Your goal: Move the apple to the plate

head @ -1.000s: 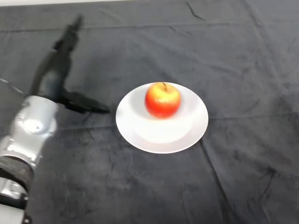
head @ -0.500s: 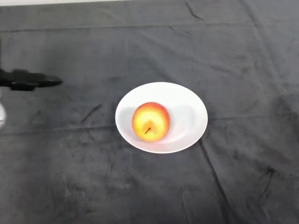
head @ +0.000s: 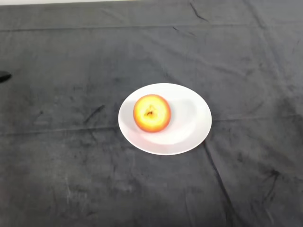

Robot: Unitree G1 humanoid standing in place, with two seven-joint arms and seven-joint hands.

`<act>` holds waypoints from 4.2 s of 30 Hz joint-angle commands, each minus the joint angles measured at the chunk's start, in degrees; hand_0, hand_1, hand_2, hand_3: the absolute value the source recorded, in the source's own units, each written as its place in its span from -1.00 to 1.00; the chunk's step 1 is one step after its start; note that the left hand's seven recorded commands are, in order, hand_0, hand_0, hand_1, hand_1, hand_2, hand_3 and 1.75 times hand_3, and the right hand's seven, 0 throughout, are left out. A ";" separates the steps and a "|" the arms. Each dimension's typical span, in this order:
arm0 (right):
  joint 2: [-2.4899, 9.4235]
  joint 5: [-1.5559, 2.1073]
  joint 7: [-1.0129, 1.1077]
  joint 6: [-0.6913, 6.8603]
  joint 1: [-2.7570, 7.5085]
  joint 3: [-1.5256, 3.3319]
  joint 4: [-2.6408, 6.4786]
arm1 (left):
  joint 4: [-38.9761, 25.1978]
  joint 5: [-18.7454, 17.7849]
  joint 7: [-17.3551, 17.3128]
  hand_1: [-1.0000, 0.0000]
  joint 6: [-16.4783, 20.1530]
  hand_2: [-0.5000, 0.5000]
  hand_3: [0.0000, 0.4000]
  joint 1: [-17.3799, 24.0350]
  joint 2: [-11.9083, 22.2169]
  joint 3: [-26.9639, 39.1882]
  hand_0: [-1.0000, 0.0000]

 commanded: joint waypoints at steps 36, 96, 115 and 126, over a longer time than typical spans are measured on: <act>-1.55 -0.16 -0.30 -0.08 -0.12 -0.12 0.19 | 3.71 -5.73 5.64 1.00 -1.96 0.00 -1.00 7.07 11.96 16.70 1.00; -1.53 -0.23 -0.40 -0.34 -0.31 -0.03 0.62 | 5.83 -5.40 4.10 1.00 -2.54 0.00 -1.00 5.37 11.07 17.08 1.00; -1.53 -0.23 -0.41 -0.36 -0.33 -0.02 0.67 | 6.47 -5.29 3.76 1.00 -2.79 0.00 -1.00 4.98 11.06 17.08 1.00; -1.53 -0.23 -0.42 -0.37 -0.34 -0.02 0.67 | 5.80 -5.25 3.87 1.00 -2.50 0.00 -1.00 5.14 10.88 17.07 1.00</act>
